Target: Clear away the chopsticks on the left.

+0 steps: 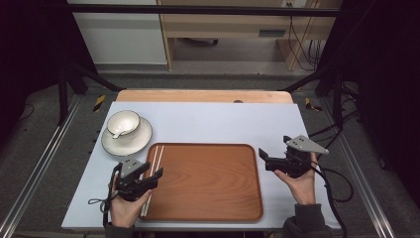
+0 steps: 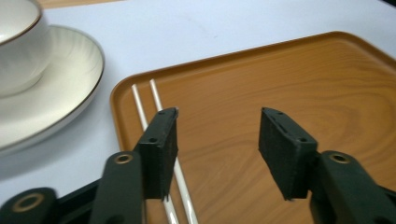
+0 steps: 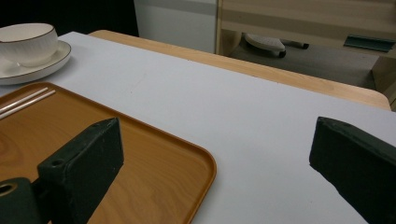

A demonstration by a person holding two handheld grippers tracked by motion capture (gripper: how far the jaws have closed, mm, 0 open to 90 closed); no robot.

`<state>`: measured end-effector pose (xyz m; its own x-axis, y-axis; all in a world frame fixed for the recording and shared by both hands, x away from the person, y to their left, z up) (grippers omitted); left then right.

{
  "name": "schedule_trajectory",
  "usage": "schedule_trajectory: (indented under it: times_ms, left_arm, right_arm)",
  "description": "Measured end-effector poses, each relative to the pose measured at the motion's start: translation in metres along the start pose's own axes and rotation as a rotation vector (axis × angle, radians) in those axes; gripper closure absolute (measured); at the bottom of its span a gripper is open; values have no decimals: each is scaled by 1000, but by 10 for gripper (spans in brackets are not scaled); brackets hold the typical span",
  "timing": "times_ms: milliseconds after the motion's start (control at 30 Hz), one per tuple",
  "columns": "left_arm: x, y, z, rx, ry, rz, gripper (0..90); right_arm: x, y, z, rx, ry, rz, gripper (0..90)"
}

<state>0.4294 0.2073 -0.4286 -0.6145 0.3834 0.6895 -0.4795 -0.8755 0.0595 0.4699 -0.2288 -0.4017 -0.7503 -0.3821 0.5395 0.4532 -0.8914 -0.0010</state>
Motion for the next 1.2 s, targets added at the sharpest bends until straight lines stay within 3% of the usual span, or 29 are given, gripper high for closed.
schedule_trajectory:
  times_ms: [233,367,433,467,600,733,767,900,967,1200]
  left_arm:
    - [11,-18,14,-36,10,-44,269]
    - [23,-33,23,-99,10,-21,216]
    - [24,-35,23,-110,19,-20,205]
    - [24,-40,22,-146,2,-18,176]
    - [23,-50,15,-167,1,-15,151]
    - [22,-69,-1,-131,10,-8,126]
    - [21,-77,-10,-98,20,1,116]
    - [21,-88,-20,-69,14,-1,115]
    - [22,-96,-24,-27,48,-15,115]
    - [25,-102,-28,-52,58,0,114]
  right_arm:
    - [1,0,0,-2,3,1,31]
    - [3,1,1,-2,7,-2,31]
    - [3,1,1,-5,8,-1,31]
    - [3,1,1,-3,7,-5,31]
    - [4,2,1,-1,6,-9,30]
    - [4,3,0,0,0,-15,28]
    - [4,3,0,0,-2,-18,27]
    - [3,4,-1,-2,-9,-25,27]
    - [2,5,-3,-7,-9,-21,28]
    - [-4,11,-9,-11,-30,-21,28]
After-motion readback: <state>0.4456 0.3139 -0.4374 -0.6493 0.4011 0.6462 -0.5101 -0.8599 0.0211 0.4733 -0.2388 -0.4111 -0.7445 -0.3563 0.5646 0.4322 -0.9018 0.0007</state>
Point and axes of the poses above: each handheld gripper's, and its own axes: x roughly backward along the jaws, z roughly out of its top, y roughly to its right, the point moved 2 cm from there along -x, roughly forward along the jaws, and after that the axes turned 11 degrees about -y, right-handed, at the moved point
